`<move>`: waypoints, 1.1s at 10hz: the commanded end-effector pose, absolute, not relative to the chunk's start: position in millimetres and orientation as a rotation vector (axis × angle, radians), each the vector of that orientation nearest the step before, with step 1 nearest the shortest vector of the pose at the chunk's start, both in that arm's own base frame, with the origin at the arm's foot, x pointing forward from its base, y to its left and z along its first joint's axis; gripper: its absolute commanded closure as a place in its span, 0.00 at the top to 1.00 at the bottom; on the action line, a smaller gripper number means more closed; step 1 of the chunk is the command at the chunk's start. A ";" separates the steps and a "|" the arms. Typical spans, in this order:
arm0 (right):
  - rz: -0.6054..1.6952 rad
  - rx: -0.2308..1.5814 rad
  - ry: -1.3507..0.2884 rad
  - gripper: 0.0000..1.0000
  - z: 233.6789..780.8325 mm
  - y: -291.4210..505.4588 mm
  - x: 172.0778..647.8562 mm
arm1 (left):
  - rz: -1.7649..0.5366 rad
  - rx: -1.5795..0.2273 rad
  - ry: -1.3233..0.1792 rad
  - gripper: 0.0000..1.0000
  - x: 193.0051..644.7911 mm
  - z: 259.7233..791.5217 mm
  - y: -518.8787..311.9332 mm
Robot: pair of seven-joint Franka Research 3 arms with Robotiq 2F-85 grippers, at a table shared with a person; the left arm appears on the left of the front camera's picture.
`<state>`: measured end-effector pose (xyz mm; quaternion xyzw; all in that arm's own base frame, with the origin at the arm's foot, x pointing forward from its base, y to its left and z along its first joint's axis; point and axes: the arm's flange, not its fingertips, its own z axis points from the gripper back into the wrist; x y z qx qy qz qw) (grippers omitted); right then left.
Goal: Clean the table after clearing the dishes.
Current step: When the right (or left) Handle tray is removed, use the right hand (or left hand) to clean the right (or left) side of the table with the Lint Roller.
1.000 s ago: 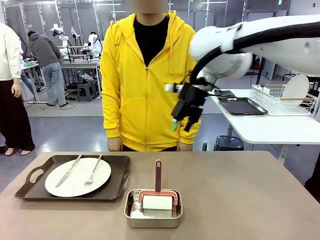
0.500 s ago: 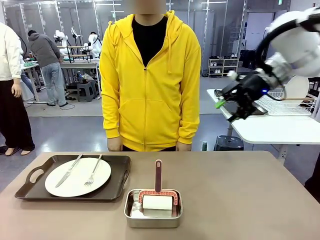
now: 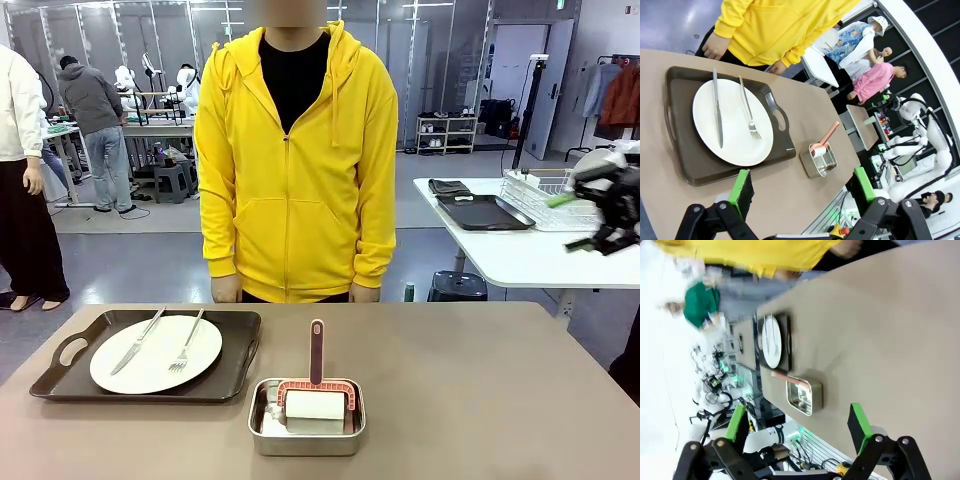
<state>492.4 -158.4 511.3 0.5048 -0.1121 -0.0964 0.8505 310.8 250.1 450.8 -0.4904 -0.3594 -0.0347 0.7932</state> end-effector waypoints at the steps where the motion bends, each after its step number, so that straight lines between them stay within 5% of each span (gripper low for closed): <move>1: -0.236 1.105 -0.255 1.00 481.4 -164.8 454.4 | -0.081 -1.065 -0.787 1.00 308.5 452.3 251.5; 3: -0.418 1.080 -0.273 1.00 454.2 -177.8 444.2 | -0.081 -1.065 -0.787 1.00 308.5 452.3 251.5; 11: -0.292 1.096 -0.236 1.00 470.7 -189.7 454.1 | -0.081 -1.065 -0.787 1.00 308.5 452.3 251.5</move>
